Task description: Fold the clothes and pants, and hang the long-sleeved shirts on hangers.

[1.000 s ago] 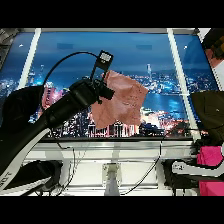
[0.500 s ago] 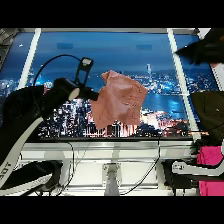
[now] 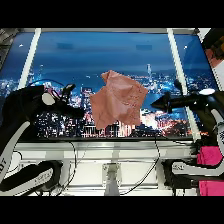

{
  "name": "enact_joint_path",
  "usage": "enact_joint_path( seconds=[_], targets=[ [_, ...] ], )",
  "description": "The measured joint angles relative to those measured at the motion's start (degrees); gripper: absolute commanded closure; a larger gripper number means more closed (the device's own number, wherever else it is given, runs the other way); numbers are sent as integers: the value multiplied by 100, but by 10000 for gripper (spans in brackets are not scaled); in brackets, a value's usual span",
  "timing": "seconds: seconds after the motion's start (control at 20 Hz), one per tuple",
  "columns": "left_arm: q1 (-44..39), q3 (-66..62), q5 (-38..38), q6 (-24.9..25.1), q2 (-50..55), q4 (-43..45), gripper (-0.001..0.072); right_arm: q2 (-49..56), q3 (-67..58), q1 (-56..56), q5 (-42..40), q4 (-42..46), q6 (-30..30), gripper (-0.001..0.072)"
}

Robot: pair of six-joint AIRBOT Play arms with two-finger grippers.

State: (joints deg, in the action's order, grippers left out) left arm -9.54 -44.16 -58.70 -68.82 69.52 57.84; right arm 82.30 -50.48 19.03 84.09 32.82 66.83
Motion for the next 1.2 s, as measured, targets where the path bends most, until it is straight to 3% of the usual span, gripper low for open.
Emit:
enact_joint_path(
  seconds=[0.05,0.1,0.2,0.45,1.1,1.15,1.2],
  targets=[
    [81,146,-52,225,0,-269,695,0,140,-28,-98,61,-9,291],
    [140,289,-103,415,13,-520,611,0,258,-66,-240,129,-13,284],
    [192,483,-153,649,72,-920,98,-2,382,-120,-485,208,-15,151],
    [227,656,-227,887,332,-1722,84,-2,501,-273,-776,306,-22,84],
    [-240,695,-166,876,1093,-2487,96,-2,522,-750,-1034,304,-24,84],
    [-348,695,-120,870,1137,-2533,153,-2,522,-754,-1047,304,-24,84],
    [-446,695,-35,857,1167,-2562,274,0,522,-758,-1054,304,-24,84]
  ],
)
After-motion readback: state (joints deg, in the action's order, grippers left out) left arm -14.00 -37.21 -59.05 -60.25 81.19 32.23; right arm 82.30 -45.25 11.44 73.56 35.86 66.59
